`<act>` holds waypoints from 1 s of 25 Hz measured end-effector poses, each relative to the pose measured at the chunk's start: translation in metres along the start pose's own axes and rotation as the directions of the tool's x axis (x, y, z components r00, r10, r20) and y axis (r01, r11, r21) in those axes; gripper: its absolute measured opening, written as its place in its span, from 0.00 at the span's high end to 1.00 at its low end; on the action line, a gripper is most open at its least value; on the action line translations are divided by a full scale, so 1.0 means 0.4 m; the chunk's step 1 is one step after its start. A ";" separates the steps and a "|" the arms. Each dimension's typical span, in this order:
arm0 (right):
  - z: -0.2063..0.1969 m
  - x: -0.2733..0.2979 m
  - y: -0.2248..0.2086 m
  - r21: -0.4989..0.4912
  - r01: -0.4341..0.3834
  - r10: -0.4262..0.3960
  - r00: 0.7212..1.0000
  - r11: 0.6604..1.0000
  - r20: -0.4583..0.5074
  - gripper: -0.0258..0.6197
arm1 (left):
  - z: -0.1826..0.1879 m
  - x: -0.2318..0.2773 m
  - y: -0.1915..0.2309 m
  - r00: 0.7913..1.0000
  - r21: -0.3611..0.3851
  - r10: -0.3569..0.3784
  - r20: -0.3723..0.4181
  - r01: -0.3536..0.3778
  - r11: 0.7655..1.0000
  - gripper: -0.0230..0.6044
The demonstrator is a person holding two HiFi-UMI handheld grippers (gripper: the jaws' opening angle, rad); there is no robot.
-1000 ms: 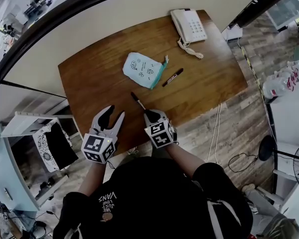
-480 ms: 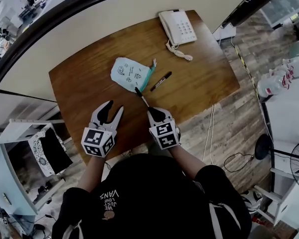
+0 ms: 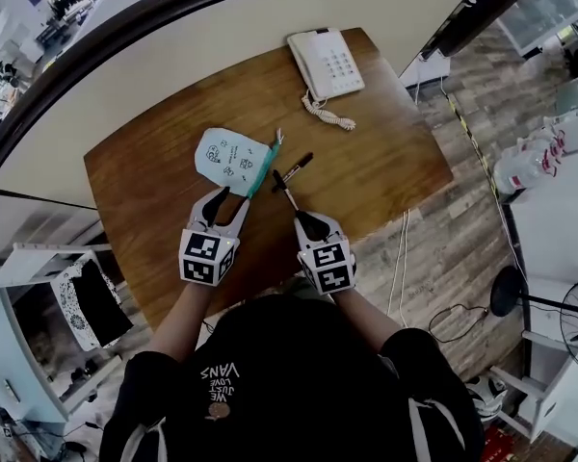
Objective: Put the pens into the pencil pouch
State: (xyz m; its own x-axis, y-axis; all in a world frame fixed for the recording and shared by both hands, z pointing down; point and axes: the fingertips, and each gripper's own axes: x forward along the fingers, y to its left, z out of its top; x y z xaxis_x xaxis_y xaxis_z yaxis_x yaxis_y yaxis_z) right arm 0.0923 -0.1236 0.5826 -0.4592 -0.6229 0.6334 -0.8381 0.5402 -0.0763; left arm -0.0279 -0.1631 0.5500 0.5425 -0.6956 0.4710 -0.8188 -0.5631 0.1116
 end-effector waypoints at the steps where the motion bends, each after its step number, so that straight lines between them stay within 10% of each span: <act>1: 0.000 -0.004 -0.012 0.000 0.001 -0.001 1.000 1.000 0.002 0.88 | -0.004 0.017 -0.006 1.000 0.014 0.003 -0.012 -0.003 1.000 0.70; 17: -0.054 -0.006 -0.096 -0.048 -0.064 0.062 0.997 0.997 -0.050 0.88 | -0.137 0.225 -0.022 0.944 0.310 0.078 -0.320 0.027 0.950 0.68; 25: -0.058 -0.003 -0.102 -0.053 -0.073 0.070 0.996 0.996 -0.049 0.88 | -0.148 0.234 0.003 0.936 0.327 0.117 -0.332 -0.002 0.945 0.74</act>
State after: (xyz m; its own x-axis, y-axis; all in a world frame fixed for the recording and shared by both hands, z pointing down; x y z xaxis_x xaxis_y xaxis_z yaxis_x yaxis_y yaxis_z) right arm 0.1341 -0.1317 0.6028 -0.5018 -0.5547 0.6637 -0.7856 0.6134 -0.0814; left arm 0.0107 -0.2024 0.6462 0.3498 -0.5687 0.7445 -0.7137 -0.6765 -0.1815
